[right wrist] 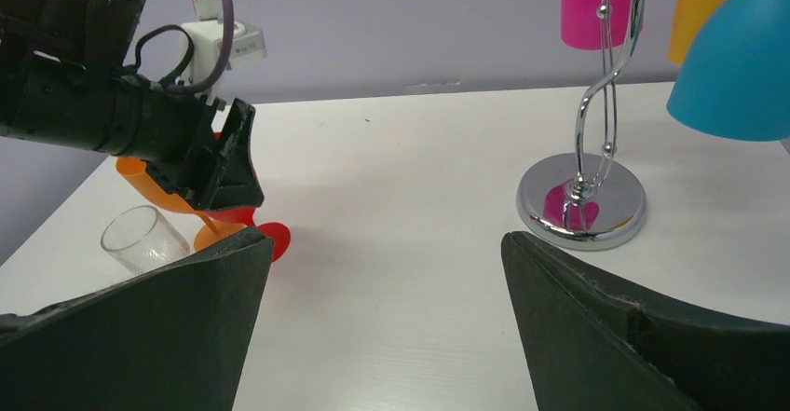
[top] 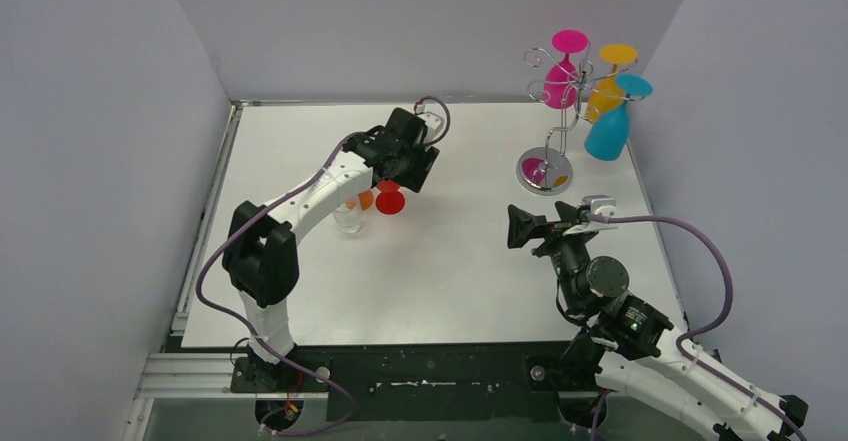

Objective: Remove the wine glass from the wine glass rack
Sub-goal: Place the wine glass at the center of the board, then pick up the wine glass from the wine rack.

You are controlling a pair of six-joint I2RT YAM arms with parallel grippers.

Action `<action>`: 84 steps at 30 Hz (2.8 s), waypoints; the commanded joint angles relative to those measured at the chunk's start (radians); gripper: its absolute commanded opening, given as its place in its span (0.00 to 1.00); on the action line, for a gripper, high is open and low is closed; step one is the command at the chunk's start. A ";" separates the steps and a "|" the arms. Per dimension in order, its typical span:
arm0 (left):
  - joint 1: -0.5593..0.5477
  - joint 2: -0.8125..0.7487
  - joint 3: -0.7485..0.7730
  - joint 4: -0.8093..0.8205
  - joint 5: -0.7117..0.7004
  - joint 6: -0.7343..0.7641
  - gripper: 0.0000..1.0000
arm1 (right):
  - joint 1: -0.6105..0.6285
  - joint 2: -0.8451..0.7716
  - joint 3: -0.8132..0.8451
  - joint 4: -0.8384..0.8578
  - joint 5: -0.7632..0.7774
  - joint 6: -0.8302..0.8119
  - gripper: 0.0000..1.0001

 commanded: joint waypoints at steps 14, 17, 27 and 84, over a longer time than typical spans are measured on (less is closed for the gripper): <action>0.016 -0.418 -0.211 0.129 0.190 -0.084 0.72 | -0.020 0.225 0.134 -0.386 0.080 0.440 1.00; 0.039 -0.547 -0.360 0.199 0.200 -0.141 0.76 | -0.027 0.267 0.179 -0.475 0.008 0.515 1.00; 0.086 -0.709 -0.481 0.263 0.313 -0.238 0.79 | -0.470 0.311 0.177 -0.560 -0.281 0.525 0.95; 0.089 -0.876 -0.572 0.151 0.340 -0.287 0.83 | -1.398 0.894 0.815 0.001 -1.247 0.593 0.97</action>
